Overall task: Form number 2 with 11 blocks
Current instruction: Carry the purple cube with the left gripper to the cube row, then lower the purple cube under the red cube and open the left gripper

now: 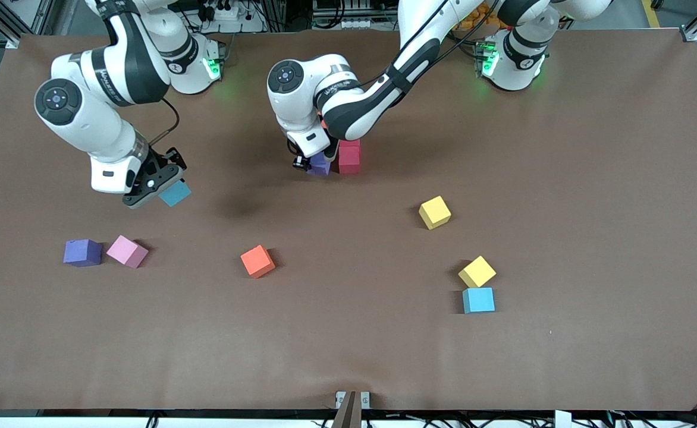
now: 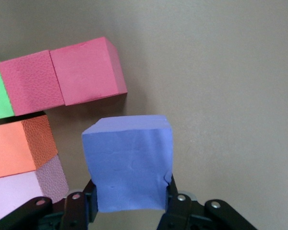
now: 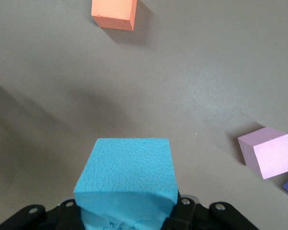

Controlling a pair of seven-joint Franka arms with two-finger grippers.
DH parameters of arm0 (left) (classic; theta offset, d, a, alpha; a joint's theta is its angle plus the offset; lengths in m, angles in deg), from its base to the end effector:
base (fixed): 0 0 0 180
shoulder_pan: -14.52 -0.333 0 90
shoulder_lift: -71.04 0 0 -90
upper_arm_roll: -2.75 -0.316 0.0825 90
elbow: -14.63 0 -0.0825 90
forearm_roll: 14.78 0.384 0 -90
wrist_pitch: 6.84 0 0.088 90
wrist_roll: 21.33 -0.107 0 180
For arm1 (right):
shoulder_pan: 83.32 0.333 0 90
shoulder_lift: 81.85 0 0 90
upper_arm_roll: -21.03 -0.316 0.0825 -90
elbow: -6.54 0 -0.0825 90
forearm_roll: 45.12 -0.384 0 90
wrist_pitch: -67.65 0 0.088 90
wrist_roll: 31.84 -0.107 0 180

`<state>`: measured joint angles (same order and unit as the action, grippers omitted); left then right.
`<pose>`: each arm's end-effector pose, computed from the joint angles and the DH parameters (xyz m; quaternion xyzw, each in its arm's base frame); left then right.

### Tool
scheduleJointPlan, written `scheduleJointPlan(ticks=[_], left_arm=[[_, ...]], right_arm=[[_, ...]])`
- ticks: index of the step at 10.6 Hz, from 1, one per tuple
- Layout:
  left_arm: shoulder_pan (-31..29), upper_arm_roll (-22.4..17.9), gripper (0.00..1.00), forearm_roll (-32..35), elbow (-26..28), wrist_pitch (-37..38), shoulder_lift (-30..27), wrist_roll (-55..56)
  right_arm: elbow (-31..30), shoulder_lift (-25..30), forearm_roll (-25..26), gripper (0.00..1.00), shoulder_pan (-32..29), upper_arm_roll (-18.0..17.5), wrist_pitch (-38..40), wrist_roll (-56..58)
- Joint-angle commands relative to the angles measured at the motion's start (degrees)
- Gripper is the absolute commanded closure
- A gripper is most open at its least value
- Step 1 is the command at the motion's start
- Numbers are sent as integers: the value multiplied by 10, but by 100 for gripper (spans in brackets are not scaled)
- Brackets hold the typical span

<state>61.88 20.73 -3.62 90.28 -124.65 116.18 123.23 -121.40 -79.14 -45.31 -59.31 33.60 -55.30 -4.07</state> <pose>0.3652 -0.6421 0.2787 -0.7723 -0.6347 0.0223 0.0133 0.5023 0.1013 0.3874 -0.9420 -0.3348 0.0193 0.0094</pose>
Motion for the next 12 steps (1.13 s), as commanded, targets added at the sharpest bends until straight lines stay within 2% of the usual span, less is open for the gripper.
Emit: scheduleJointPlan(ticks=[1, 3, 6, 12], left_arm=[[9, -8, 100, -17, -1, 5, -1, 31], [13, -8, 100, -21, 1, 5, 2, 42], [18, -8, 100, -31, 4, 5, 8, 44], [14, -8, 100, -34, 20, -8, 8, 43]], right_arm=[[9, -7, 10, 67, 8, 2, 3, 13], [9, -6, 17, 67, 15, 3, 3, 89], [9, -7, 57, 67, 16, 6, 3, 197], [7, -24, 77, 67, 31, 6, -4, 211]])
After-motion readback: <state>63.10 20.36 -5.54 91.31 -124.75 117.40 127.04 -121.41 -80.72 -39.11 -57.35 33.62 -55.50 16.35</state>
